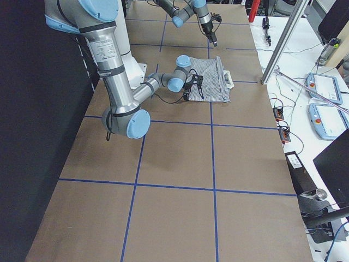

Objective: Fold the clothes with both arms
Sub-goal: 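Lower the right gripper and grasp the folded shirt's near edge, then drag the folded shirt away from the left arm with the right gripper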

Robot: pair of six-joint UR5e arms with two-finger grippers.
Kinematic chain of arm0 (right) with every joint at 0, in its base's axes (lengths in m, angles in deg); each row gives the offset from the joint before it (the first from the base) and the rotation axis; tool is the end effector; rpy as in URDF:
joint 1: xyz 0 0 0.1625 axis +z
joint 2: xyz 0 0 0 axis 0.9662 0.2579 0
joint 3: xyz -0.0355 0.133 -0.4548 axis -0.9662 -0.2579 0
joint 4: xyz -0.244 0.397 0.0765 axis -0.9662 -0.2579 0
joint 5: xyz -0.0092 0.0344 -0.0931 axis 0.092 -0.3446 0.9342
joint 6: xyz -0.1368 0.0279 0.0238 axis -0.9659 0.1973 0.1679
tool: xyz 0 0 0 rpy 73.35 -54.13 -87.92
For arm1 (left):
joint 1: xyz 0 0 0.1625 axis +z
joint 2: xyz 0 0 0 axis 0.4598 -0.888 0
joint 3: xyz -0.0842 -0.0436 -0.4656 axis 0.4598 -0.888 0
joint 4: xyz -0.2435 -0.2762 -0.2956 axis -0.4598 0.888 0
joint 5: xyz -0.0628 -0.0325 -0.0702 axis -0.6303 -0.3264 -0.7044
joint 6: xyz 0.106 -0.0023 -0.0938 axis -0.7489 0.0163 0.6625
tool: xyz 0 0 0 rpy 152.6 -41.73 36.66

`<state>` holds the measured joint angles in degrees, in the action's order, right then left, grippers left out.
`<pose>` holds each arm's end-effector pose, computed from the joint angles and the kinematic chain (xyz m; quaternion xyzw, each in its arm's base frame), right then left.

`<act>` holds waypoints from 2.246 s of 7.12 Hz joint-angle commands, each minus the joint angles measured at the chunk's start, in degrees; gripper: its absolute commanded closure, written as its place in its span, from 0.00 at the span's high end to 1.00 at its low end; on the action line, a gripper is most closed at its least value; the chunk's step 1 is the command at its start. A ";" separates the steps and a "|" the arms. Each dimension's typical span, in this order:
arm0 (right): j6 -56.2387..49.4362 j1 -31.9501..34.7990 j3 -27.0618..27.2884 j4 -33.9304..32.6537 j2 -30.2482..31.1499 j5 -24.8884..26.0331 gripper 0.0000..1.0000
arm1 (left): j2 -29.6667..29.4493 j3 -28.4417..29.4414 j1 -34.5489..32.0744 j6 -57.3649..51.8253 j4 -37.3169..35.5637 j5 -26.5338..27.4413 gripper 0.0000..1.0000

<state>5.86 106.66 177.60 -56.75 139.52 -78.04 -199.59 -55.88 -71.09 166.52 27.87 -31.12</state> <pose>-0.5959 -0.4772 0.3925 0.0322 -0.4393 0.1074 0.8913 0.4950 -0.6234 0.2990 0.1354 0.4741 -0.2396 0.8363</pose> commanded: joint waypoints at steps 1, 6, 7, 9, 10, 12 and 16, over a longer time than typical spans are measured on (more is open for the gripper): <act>-0.31 -0.06 0.03 -0.01 0.79 -0.14 0.07 | -0.01 0.03 0.12 0.00 0.00 -0.02 1.00; -0.22 0.20 2.65 -0.36 1.49 -3.11 0.00 | -0.27 -0.23 0.12 0.00 0.00 0.07 1.00; -0.05 -0.40 7.10 -4.54 3.15 -3.13 0.00 | -0.19 -0.84 0.12 0.00 -0.17 0.07 1.00; 0.30 -7.84 21.67 -16.66 7.89 -2.60 0.00 | -0.01 -1.55 0.29 0.09 -0.18 0.07 1.00; 3.00 -12.58 25.39 -18.80 10.52 -2.51 0.00 | 0.16 -1.90 0.73 0.00 -0.18 0.07 1.00; 5.05 -19.80 29.54 -19.26 16.84 -2.95 0.00 | 0.34 -1.91 2.40 0.17 -0.18 0.07 1.00; 11.08 -24.85 32.88 -19.17 20.48 -2.34 1.00 | 0.34 -4.27 5.47 2.26 -2.96 -0.10 1.00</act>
<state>13.81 81.99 209.12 -75.99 160.00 -80.71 -199.25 -58.91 -66.84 167.24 27.01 -31.12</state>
